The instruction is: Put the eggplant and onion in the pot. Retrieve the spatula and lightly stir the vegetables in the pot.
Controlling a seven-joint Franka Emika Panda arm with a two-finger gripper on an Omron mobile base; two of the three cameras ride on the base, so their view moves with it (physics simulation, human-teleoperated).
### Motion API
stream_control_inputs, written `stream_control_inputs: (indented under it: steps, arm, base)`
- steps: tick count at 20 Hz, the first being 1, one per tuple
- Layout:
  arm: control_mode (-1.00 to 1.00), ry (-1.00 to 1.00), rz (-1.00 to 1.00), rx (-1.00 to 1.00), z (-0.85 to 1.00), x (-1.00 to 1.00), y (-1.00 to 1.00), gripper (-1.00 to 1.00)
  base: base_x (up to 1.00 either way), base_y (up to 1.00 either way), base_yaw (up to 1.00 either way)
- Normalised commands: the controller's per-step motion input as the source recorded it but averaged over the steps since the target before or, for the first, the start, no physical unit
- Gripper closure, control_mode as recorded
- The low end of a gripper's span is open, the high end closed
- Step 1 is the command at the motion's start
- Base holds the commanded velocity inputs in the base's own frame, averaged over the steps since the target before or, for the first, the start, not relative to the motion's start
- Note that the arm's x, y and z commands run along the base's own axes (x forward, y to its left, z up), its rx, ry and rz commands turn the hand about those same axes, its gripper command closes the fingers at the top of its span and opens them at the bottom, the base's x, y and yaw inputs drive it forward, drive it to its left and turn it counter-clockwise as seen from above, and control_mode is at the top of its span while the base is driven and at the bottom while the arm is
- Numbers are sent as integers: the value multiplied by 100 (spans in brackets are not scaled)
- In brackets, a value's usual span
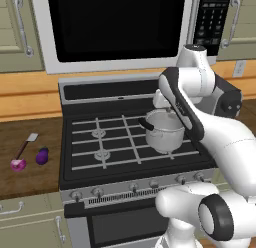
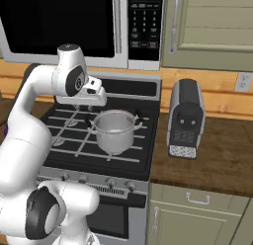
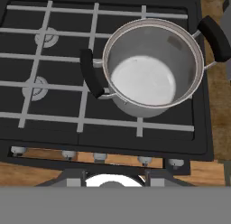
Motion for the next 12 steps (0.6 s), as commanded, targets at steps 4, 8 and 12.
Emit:
stream_control_inputs:
  steps: [4, 8, 12]
  arm:
    - [-100, 0, 1, 0, 0, -29, 1, -100]
    - [-100, 0, 1, 0, -4, -53, 22, -100]
    - [-100, -8, 0, 0, -2, -37, 69, -100]
  base:
    - [0, 0, 0]
    - [0, 0, 0]
    - [0, 0, 0]
